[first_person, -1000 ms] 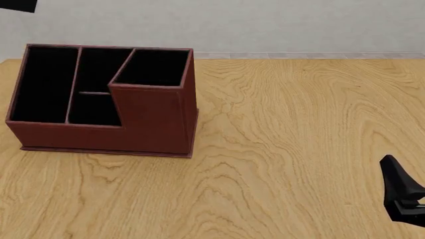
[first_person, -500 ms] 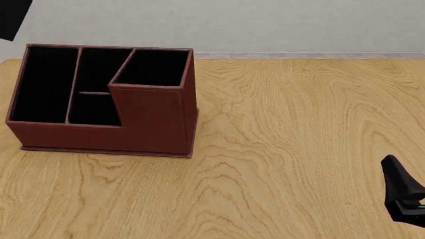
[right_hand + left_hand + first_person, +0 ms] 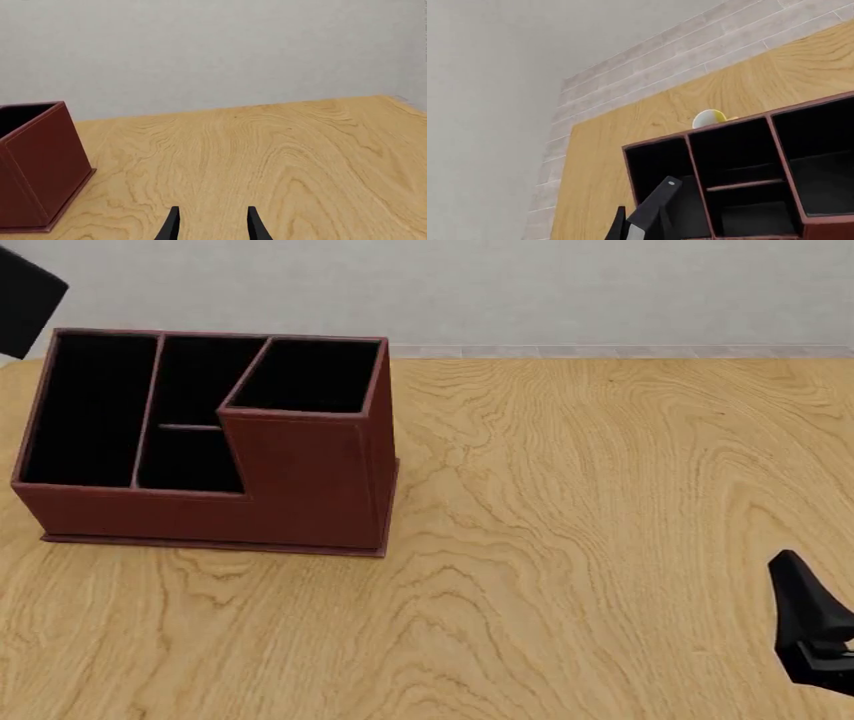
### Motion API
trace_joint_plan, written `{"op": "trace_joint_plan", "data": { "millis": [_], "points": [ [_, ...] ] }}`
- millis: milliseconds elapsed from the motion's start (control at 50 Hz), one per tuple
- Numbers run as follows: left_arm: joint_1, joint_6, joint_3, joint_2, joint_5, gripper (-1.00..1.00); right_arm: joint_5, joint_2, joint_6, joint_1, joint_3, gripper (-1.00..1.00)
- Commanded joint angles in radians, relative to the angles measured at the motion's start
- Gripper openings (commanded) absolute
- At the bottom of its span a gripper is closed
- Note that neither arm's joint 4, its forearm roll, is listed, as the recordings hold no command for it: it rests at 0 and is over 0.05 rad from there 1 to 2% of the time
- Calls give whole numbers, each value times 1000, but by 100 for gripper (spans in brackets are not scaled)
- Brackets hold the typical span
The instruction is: Pick up the book and place it in the left compartment of the caddy.
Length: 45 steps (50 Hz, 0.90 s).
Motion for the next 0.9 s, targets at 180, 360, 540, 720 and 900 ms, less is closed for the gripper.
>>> {"op": "trace_joint_plan", "data": {
  "millis": [180, 360, 540, 720, 900],
  "points": [
    [18, 34, -57, 60, 56, -100, 10, -14, 9, -6, 0, 100],
    [65, 101, -21, 96, 13, -100, 15, -21, 15, -8, 0, 100],
    [68, 130, -41, 127, 9, -100, 14, -21, 18, -9, 0, 100],
    [68, 167, -31, 152, -3, -100, 9, -16, 20, -12, -1, 100],
    [58, 216, 22, 162, -26, -100, 6, -13, 22, -13, 0, 100]
  ]
}}
